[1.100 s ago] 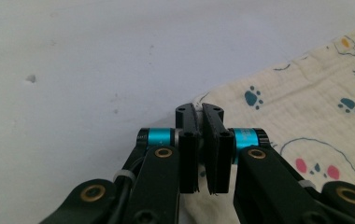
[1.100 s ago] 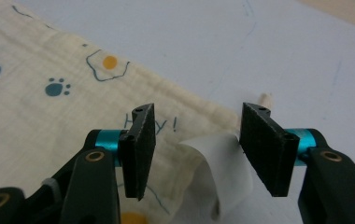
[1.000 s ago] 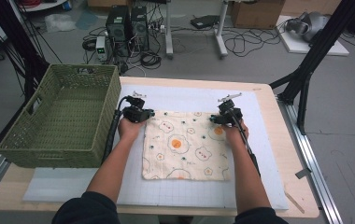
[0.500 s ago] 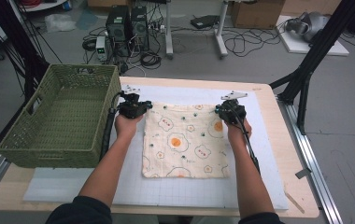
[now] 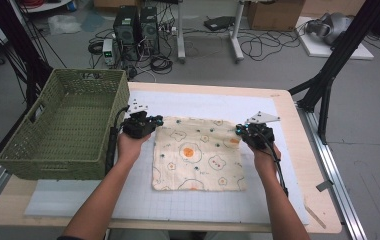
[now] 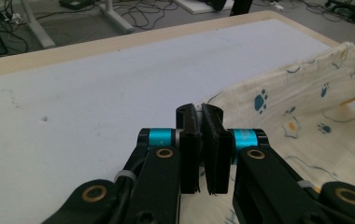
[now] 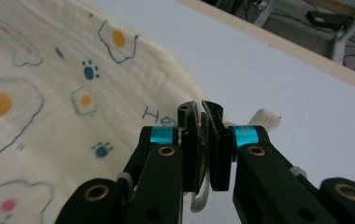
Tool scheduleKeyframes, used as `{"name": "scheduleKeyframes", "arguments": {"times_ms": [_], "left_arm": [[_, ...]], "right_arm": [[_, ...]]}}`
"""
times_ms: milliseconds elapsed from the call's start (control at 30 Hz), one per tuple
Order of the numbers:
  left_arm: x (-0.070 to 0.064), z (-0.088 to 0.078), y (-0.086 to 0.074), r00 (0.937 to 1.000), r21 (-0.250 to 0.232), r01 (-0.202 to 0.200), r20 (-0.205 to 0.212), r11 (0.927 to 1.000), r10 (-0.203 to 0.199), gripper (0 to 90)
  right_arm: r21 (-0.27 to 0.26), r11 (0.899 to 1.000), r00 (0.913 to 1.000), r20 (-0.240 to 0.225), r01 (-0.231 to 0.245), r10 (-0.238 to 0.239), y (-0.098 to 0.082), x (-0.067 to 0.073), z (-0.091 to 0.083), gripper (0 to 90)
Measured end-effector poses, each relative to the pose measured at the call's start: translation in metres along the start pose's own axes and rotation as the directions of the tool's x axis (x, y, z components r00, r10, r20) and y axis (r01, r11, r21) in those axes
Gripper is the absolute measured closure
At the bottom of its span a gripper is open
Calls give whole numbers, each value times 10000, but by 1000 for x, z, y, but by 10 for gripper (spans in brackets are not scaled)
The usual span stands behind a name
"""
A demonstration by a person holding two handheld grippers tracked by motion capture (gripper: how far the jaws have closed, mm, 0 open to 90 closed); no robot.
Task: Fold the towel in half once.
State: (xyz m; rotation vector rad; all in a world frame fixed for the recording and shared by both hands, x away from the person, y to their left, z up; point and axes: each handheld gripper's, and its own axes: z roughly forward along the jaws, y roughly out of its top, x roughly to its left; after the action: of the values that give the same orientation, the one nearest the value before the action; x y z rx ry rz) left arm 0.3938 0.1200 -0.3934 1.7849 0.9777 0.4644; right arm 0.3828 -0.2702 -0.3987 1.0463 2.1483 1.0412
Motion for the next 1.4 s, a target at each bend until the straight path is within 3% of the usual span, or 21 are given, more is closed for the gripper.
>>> {"name": "scheduleKeyframes", "arguments": {"times_ms": [67, 200, 300, 367, 567, 667, 733, 833, 933, 1000, 1100, 1333, 1400], "left_arm": [[-6, -9, -5, 9999, -112, -117, 100, 9999, 118, 854], [-15, -25, -20, 9994, -226, -186, 288, 9996, 193, 854], [-20, -34, -29, 9991, -331, -14, 434, 9995, 29, 854], [-24, -39, -34, 9984, -359, 50, 563, 9993, -29, 853], [-36, -50, -46, 9949, -352, -55, 1003, 9994, 90, 853], [-39, -56, -54, 9928, -368, 54, 1195, 9993, -10, 853], [-40, -60, -60, 9914, -321, 92, 1308, 9994, -50, 853], [-44, -66, -68, 9899, -324, 133, 1416, 9994, -86, 853], [-48, -69, -75, 9899, -87, -263, 1390, 9996, 273, 851], [-49, -70, -79, 9880, 42, -292, 1518, 9996, 283, 850], [-51, -71, -85, 9864, 78, -242, 1628, 9997, 226, 850], [-54, -78, -93, 9818, 266, -273, 1887, 9993, 218, 833], [-52, -80, -94, 9805, 275, -80, 1965, 9996, 25, 772]], "right_arm": [[-272, 9994, 9997, 87, 232, -230, -2, 6, -10, 863], [-477, 9985, 9997, -5, 264, -264, -11, 16, -25, 863], [-576, 9983, 9996, -280, 15, -31, -19, 21, -32, 862], [-676, 9976, 9994, -329, 112, -134, -23, 24, -37, 862], [-702, 9971, 9981, -506, 304, -340, -37, 37, -51, 860], [-783, 9968, 9977, -651, 149, -200, -50, 45, -57, 860], [-581, 9978, 9967, -720, 320, -362, -58, 49, -58, 860], [-396, 9979, 9955, -777, 506, -536, -61, 52, -62, 859], [-402, 9980, 9946, -898, 484, -518, -65, 53, -67, 858], [-278, 9980, 9932, -1007, 567, -592, -70, 55, -69, 854], [-109, 9974, 9912, -1110, 714, -722, -74, 58, -70, 849], [-332, 9969, 9897, -1218, 710, -746, -76, 57, -78, 834], [-256, 9965, 9883, -1284, 792, -819, -76, 57, -79, 786]]}}
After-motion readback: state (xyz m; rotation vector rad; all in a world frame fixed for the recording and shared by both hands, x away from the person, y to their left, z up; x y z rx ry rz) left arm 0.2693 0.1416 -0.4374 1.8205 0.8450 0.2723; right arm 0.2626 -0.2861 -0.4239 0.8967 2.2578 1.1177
